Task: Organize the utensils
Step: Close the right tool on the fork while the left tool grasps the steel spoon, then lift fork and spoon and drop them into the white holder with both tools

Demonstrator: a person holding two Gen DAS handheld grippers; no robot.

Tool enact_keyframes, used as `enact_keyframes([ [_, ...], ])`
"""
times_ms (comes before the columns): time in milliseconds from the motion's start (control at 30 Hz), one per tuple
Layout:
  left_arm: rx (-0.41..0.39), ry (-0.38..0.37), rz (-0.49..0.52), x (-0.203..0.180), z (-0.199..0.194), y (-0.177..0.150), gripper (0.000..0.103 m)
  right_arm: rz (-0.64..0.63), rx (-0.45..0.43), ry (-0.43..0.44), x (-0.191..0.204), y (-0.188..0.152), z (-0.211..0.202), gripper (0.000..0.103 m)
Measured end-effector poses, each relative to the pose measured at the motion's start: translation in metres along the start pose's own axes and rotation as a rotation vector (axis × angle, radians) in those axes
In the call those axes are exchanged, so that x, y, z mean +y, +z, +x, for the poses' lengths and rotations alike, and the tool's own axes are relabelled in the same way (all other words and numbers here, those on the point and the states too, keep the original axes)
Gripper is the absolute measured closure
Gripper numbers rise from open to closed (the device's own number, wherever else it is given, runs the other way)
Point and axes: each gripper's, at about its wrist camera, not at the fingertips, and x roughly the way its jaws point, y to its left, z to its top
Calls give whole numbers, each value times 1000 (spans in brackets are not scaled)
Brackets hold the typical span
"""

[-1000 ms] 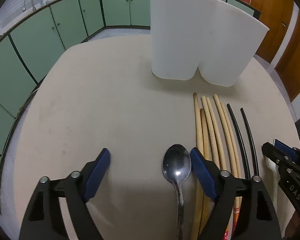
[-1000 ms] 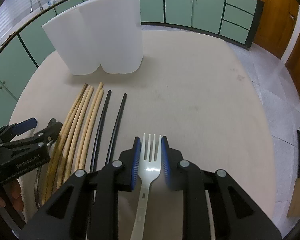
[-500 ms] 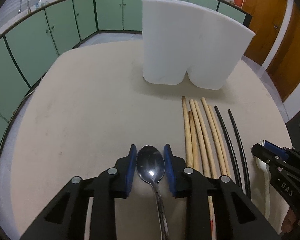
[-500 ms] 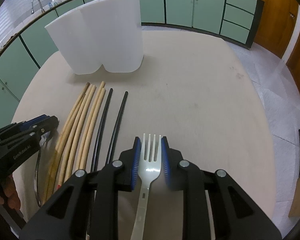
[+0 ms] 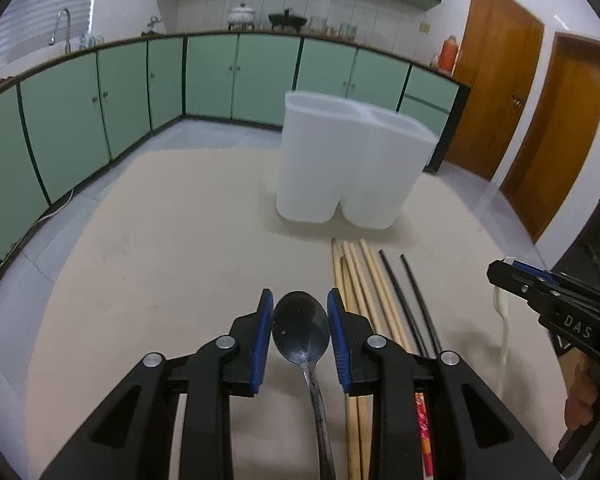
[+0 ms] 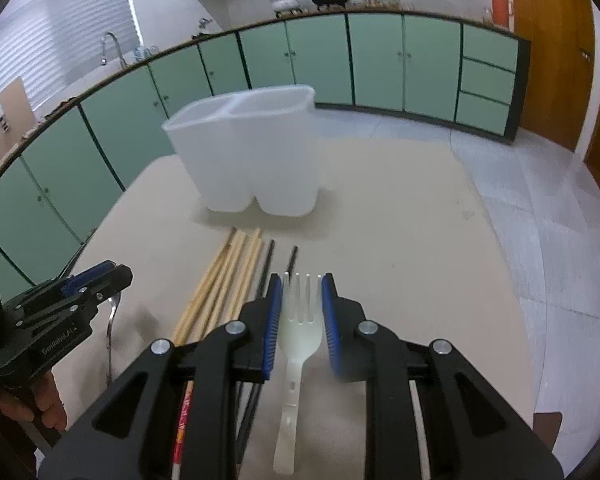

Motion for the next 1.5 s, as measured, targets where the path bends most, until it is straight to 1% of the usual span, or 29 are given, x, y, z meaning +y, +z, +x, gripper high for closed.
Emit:
enact_keyframes([
  [233,-90,-15,11,-12,-31,-6,76,-17,-38,-8,12,-3,-20,84],
  [333,-131,-17,22,-16,-44,-5,76,-22,-70,-2,14,0,-33,84],
  [567,-230,-29,13,-19,-75,8,76,-52,-160,18,21,15,-62,84],
  [733,-286,-37,12,-21,-89,25,76,-55,-210,39,15,36,-74,84],
  [900,-349,-46,20,-22,-101,54,76,-58,-275,48,9,68,-81,84],
  [1033,-416,-53,19,-21,-109,89,76,-67,-340,56,6,104,-83,84],
  [1200,-488,-61,34,-23,-112,130,76,-70,-394,75,2,141,-77,84],
  [1267,-516,-64,38,-26,-111,149,76,-68,-409,89,0,157,-72,84],
  [1367,-543,-68,41,-28,-106,168,76,-71,-427,103,-1,174,-63,84],
  [1500,-540,-69,37,-30,-82,187,76,-67,-432,110,-3,188,-43,84],
])
